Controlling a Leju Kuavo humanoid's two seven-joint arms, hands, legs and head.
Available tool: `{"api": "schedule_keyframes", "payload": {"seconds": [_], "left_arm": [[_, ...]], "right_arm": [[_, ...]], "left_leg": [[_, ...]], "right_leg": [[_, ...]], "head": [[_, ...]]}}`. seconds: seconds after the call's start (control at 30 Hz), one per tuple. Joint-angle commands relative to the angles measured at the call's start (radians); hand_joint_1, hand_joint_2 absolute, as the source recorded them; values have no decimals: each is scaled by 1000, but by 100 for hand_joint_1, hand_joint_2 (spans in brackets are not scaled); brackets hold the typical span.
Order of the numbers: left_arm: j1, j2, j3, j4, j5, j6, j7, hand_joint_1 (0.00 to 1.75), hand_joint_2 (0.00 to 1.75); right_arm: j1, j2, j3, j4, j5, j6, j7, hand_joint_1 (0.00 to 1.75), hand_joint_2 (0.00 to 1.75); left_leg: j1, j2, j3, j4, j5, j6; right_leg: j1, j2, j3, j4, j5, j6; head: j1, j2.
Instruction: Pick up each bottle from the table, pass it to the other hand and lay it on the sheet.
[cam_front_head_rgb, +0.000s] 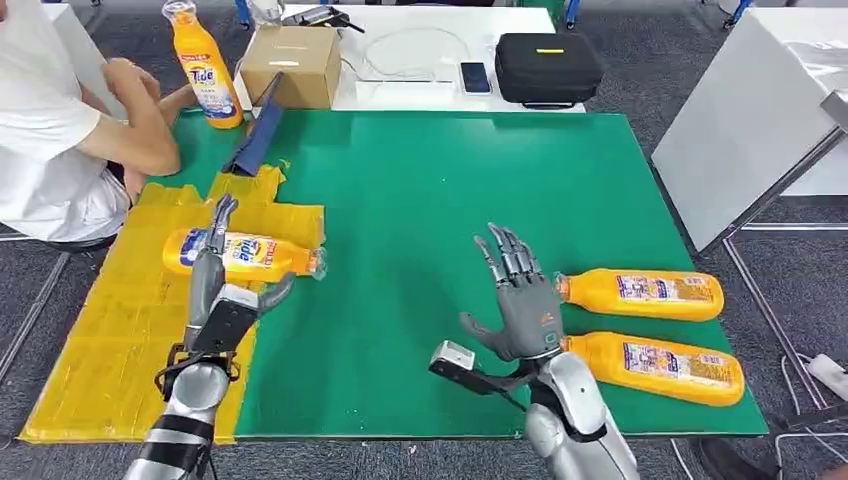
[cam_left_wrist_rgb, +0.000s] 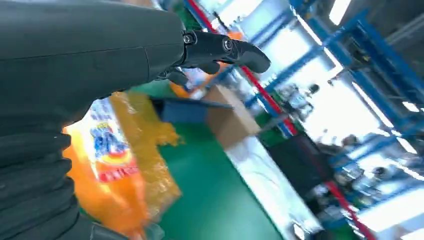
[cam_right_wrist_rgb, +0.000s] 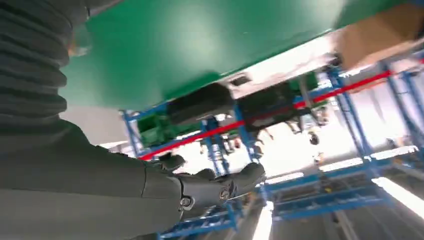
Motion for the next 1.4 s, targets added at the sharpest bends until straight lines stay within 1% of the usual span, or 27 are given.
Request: {"api": "schedule_keyframes", "payload": {"seconds": [0.03, 0.07, 0.1, 0.23, 0.27, 0.3, 0.33, 0.37, 0.43, 0.47, 0.5, 0.53, 0.6, 0.63, 0.67, 0.73, 0.77, 0.87, 0.93, 1.0, 1.1, 1.13, 1.17, 1.2, 1.23, 1.27, 1.4], "left_arm": [[53, -4, -57, -92, 74, -153, 23, 0, 175], [55, -8, -70, -89, 63, -152, 28, 0, 175], [56, -12, -75, -90, 64, -151, 28, 0, 175], [44, -9, -112, -78, 48, -152, 29, 0, 175], [44, -9, -113, -77, 47, -151, 29, 0, 175], [44, -9, -113, -77, 47, -151, 29, 0, 175], [44, -9, -113, -77, 47, -151, 29, 0, 175], [44, -9, -113, -77, 47, -151, 29, 0, 175], [42, -6, -111, -73, 37, -140, 31, 0, 175], [40, -8, -112, -69, 27, -129, 34, 0, 175], [38, -11, -115, -67, 29, -130, 34, 0, 175], [32, -9, -122, -63, 42, -148, 32, 0, 175], [23, -7, -132, -61, 44, -148, 32, 0, 175], [20, -7, -135, -61, 45, -148, 31, 0, 175], [17, -6, -138, -60, 46, -149, 31, 0, 175], [6, -4, -145, -50, 52, -154, 27, 0, 175], [0, -3, -146, -44, 60, -155, 23, 0, 175], [-16, -1, -149, -30, 70, -156, 18, 0, 175], [-19, 1, -149, -28, 78, -159, 14, 0, 175], [-20, 2, -150, -27, 78, -159, 14, 0, 175], [-29, -3, -152, -15, 82, -160, 15, 0, 175], [-31, -4, -152, -9, 85, -159, 16, 0, 175], [-31, -4, -152, -9, 85, -159, 16, 0, 175], [-36, -7, -147, -4, 93, -155, 19, 0, 175], [-37, -8, -146, -3, 96, -156, 19, 0, 175], [-39, -7, -147, -2, 98, -157, 19, 0, 175], [-46, -4, -145, 1, 112, -161, 18, 0, 175]], "right_arm": [[-60, -139, -117, 106, 22, 97, 36, 0, 175], [-67, -160, -140, 114, 9, 116, 36, 0, 175], [-73, -173, -151, 120, -2, 129, 28, 0, 175], [-96, -209, -225, 158, -38, 153, 17, 0, 175], [-96, -213, -227, 158, -41, 154, 13, 0, 175], [-96, -213, -227, 158, -41, 154, 13, 0, 175], [-96, -213, -227, 158, -41, 154, 13, 0, 175], [-96, -213, -227, 158, -41, 154, 13, 0, 175], [-93, -209, -229, 156, -40, 156, 15, 0, 175], [-91, -215, -236, 157, -40, 157, 14, 0, 175], [-92, -227, -245, 165, -39, 166, 21, 0, 175], [-99, -248, -255, 184, -32, 173, 22, 0, 175], [-126, -272, -284, 238, -36, 184, 12, 0, 175], [-135, -280, -295, 255, -38, 188, 8, 0, 175], [-145, -286, -306, 272, -49, 196, -3, 0, 175], [-178, -303, -327, 328, -68, 216, -26, 0, 175], [-192, -306, -335, 353, -78, 222, -42, 0, 175], [-223, -320, -337, 428, -84, 243, -73, 0, 175], [-222, -338, -332, 451, -98, 268, -103, 0, 175], [-218, -344, -336, 460, -103, 264, -114, 0, 175], [-229, -350, -335, 494, -102, 271, -118, 0, 175], [-238, -349, -335, 511, -104, 273, -117, 0, 175], [-238, -349, -335, 511, -104, 273, -117, 0, 175], [-248, -350, -334, 537, -104, 284, -118, 0, 175], [-250, -352, -334, 544, -104, 286, -119, 0, 175], [-253, -353, -334, 551, -103, 287, -119, 0, 175], [-271, -359, -331, 605, -104, 294, -128, 0, 175]], "left_leg": [[0, -2, 3, 0, -1, -1], [0, -4, 8, 2, -4, -3], [0, -4, 4, 0, -1, -1], [0, -5, 10, 3, -6, -3], [0, -6, 6, 2, -3, -2], [-1, -4, 4, 0, -1, -1], [-1, -4, 5, 1, -2, -2], [-1, -4, 3, 0, 0, 0], [-1, -4, 6, 1, -2, -2], [-1, -2, 4, 1, -1, -1], [-1, -1, 6, 1, -2, -2], [-1, -2, 3, 0, 0, 0], [-1, -4, 6, 1, -2, -1], [-1, -4, 3, 0, 0, 0], [-1, -5, 5, 2, -1, -1], [-1, -4, 6, 2, -2, -1], [-1, -3, 3, 1, 0, 0], [-2, -2, 2, 0, 0, 0], [-2, -2, 3, 0, 1, 0], [-2, -3, 4, 0, 0, 0], [-2, -2, 3, 0, 1, 1], [-2, -3, 5, 1, 0, 0], [-2, -2, 3, 0, 1, 1], [-2, -2, 6, 1, -1, -1], [-3, -1, 2, 0, 1, 1], [-2, -2, 6, 1, -1, 0], [-2, -2, 3, 1, 1, 1]], "right_leg": [[0, 0, 3, -1, -1, -1], [-1, 1, 8, 1, -4, -2], [0, -1, 5, 0, -2, -1], [-1, 1, 11, 2, -5, -1], [-1, -2, 8, 1, -3, -1], [-1, -1, 5, 0, -1, -1], [-1, -1, 6, 0, -2, -1], [-2, -1, 4, 0, 0, 0], [-2, 1, 8, 1, -2, -1], [-1, 1, 5, 0, 0, 0], [-1, 2, 7, 0, -1, 0], [-1, 0, 4, 0, 0, 0], [-2, -1, 7, 1, -2, 0], [-2, -2, 4, 0, 0, 0], [-2, -2, 7, 1, -2, 0], [-2, 0, 7, 1, -1, 0], [-2, 1, 4, 0, 0, 1], [-2, 0, 3, 0, 1, 1], [-2, 0, 4, 0, 2, 1], [-2, 0, 6, -1, 1, 2], [-2, 0, 4, -1, 2, 2], [-3, 0, 6, 0, 1, 2], [-2, 1, 4, 0, 2, 2], [-2, 2, 7, 0, 0, 2], [-3, 1, 3, 0, 2, 2], [-2, 1, 7, 0, 1, 2], [-2, 0, 4, 0, 2, 2]], "head": [[0, 0], [0, 0], [0, 0], [1, 0], [0, 0], [0, 0], [0, 0], [0, 0], [0, 0], [0, 0], [0, 0], [0, 0], [0, 0], [0, 0], [0, 0], [0, 0], [0, 0], [0, 0], [0, 0], [0, 0], [0, 0], [0, 0], [0, 0], [0, 0], [0, 0], [0, 0], [0, 0]]}}
